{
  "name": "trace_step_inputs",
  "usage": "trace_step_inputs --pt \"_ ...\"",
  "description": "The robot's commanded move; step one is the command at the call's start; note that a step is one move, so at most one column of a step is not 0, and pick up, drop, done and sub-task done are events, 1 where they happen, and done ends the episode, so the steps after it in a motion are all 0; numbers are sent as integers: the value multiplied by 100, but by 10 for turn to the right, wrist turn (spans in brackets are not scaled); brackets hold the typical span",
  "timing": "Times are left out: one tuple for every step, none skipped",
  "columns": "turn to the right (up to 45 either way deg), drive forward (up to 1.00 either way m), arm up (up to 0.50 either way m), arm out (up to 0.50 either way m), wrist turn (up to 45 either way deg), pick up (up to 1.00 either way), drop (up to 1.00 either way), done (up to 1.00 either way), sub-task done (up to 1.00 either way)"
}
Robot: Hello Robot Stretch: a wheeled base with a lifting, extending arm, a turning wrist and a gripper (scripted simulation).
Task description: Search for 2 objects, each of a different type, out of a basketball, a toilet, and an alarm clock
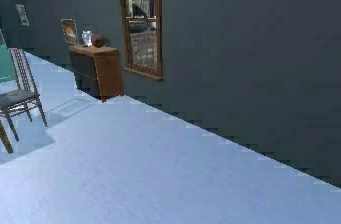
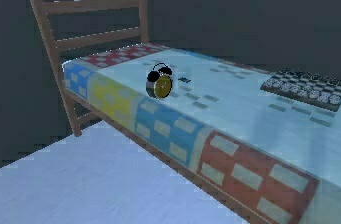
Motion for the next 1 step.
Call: trace_step_inputs --pt "-210 0 0 0 0 0 0 0 0"
